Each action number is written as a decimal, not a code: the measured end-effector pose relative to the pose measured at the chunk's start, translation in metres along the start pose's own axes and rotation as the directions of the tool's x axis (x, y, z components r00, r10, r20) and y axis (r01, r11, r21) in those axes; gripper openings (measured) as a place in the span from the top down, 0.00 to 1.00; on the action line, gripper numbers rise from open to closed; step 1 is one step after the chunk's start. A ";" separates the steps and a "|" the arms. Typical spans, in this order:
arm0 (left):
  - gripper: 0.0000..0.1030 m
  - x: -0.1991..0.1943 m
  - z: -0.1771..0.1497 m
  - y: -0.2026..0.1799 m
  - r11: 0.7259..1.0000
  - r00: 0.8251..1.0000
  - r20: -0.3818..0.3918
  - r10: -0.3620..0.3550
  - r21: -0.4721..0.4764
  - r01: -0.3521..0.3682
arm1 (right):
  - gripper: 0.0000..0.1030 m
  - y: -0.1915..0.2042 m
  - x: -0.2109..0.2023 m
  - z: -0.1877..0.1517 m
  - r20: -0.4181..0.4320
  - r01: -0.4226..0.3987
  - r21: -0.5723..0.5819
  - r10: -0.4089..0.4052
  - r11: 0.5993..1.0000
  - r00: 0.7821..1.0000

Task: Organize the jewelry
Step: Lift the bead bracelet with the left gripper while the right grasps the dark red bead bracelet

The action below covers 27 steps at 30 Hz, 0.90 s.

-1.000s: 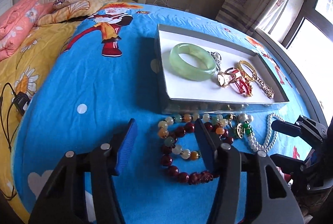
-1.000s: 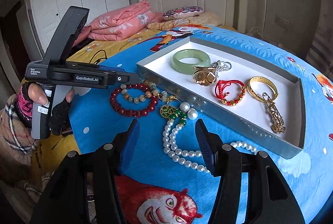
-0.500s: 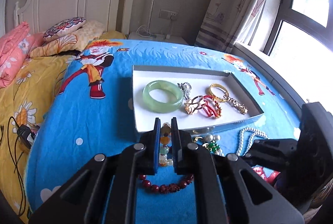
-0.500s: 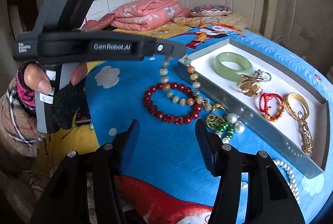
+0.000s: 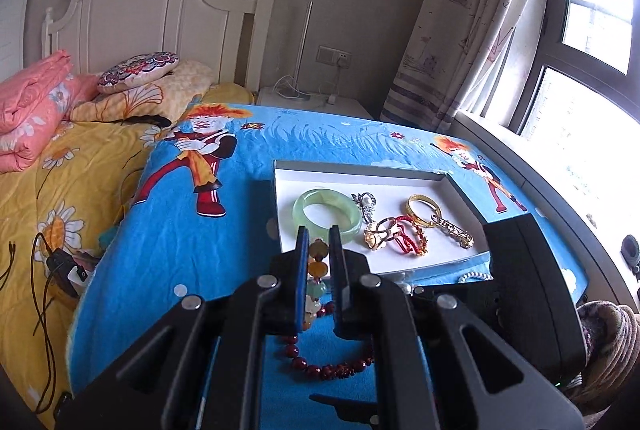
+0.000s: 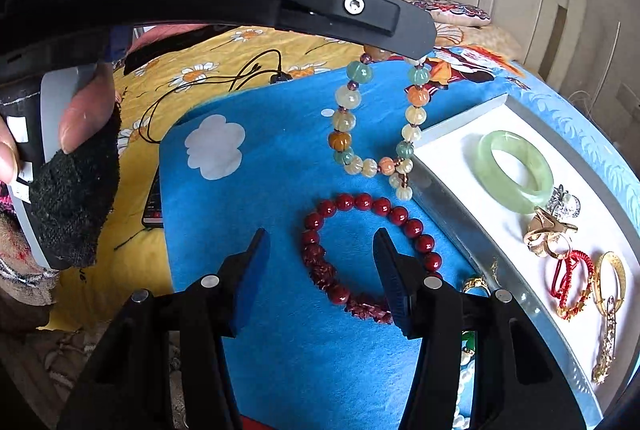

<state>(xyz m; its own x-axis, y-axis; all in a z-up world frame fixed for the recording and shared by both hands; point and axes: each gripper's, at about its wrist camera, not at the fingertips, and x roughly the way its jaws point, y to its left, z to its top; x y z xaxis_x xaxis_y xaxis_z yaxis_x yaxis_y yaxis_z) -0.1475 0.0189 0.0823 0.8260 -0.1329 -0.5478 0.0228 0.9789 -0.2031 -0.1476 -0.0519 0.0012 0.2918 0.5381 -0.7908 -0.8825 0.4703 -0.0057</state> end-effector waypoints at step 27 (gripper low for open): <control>0.91 -0.027 0.000 0.021 0.999 0.998 0.055 -0.017 -0.047 0.019 | 0.87 -0.030 -0.061 -0.014 0.215 -0.144 0.256 0.089 0.956 0.973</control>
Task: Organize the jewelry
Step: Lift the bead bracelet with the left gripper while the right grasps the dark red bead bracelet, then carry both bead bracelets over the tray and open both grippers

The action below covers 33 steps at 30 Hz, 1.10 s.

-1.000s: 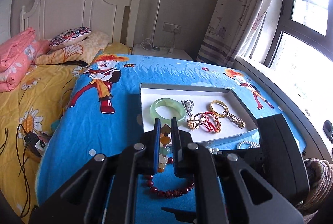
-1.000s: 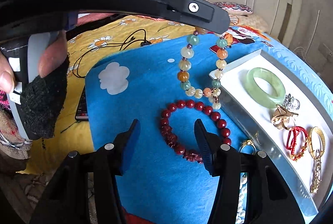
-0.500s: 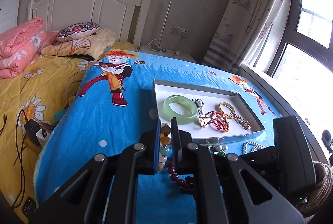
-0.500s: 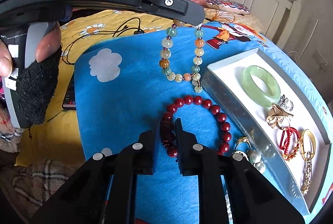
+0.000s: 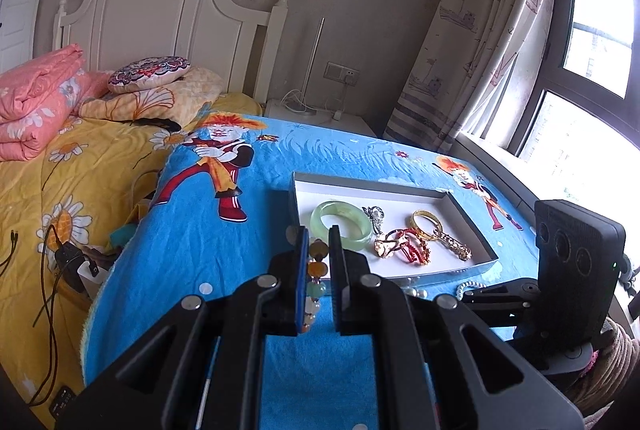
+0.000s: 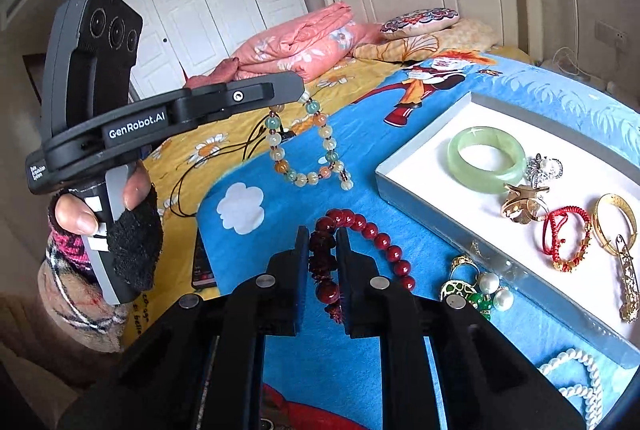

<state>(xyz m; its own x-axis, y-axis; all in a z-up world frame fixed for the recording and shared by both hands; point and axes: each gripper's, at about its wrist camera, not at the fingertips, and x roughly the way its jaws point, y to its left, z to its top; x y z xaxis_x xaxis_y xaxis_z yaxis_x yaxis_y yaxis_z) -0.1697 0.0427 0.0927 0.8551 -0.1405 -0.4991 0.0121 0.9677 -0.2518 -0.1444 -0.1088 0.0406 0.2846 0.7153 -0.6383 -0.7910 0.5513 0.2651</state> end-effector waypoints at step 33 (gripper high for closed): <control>0.91 0.118 0.066 -0.140 0.958 0.983 -0.151 -0.107 0.250 0.142 | 0.87 -0.151 -0.119 0.016 0.166 0.289 0.251 -0.335 0.924 0.927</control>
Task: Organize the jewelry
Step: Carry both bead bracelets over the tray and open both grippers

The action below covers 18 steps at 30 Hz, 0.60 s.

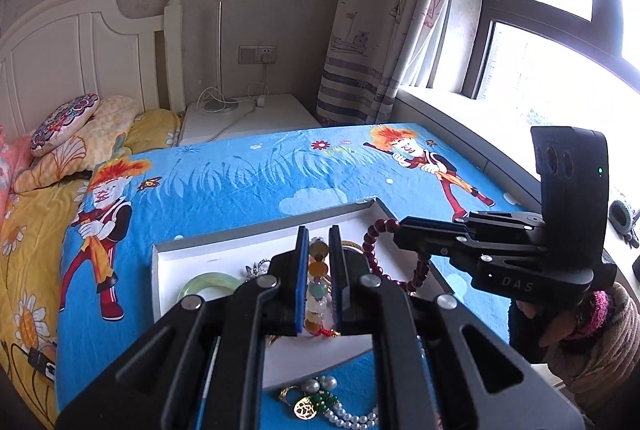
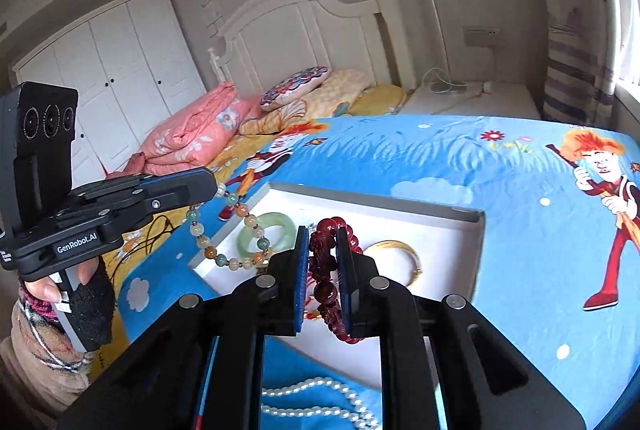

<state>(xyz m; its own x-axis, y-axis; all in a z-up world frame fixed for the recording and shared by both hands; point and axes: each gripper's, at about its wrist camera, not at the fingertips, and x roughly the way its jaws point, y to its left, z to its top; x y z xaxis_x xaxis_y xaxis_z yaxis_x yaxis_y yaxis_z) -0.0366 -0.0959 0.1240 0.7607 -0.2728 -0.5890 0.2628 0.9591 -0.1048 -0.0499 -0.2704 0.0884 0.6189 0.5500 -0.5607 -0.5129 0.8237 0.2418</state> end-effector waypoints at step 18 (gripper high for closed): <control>0.28 0.077 -0.028 0.044 0.983 0.979 -0.138 0.153 -0.083 -0.165 | 0.52 -0.007 0.059 -0.004 -0.076 0.177 -0.164 -0.191 0.970 0.979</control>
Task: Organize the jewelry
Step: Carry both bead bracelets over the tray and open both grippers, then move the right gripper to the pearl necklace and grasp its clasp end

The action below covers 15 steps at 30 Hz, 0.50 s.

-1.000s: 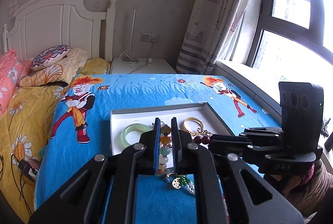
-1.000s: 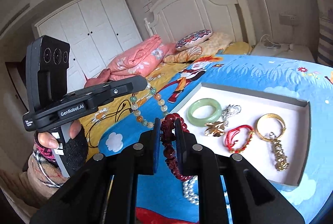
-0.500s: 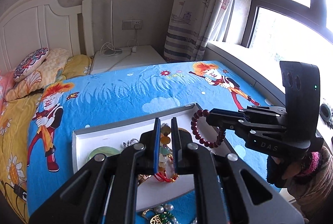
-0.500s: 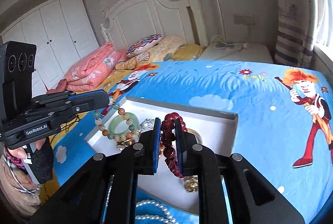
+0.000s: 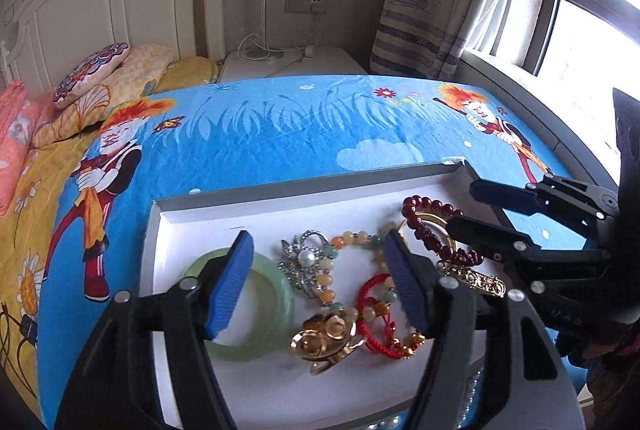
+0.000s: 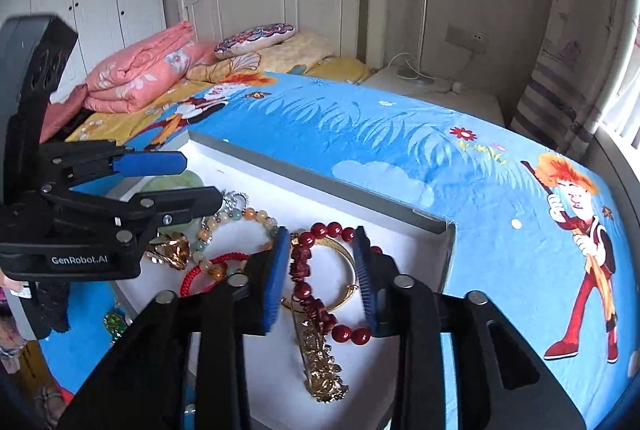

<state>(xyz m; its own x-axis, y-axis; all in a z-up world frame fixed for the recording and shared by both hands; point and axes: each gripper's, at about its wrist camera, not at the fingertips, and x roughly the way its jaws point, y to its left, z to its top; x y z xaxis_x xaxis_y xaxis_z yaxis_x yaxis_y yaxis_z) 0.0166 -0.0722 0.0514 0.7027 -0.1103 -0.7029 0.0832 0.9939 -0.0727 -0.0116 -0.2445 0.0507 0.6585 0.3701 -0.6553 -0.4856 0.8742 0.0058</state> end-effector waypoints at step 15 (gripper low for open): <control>0.02 -0.081 -0.062 0.027 0.987 0.981 0.115 0.159 -0.058 -0.153 | 0.42 -0.024 -0.087 -0.045 0.093 -0.007 0.099 -0.003 0.995 0.996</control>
<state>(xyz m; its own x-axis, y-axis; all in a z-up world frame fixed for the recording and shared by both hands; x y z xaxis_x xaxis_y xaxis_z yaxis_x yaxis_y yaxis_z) -0.0816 -0.0364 0.0625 0.7833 0.0487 -0.6197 -0.0660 0.9978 -0.0050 -0.0828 -0.3118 0.0734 0.7104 0.3954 -0.5822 -0.4305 0.8986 0.0849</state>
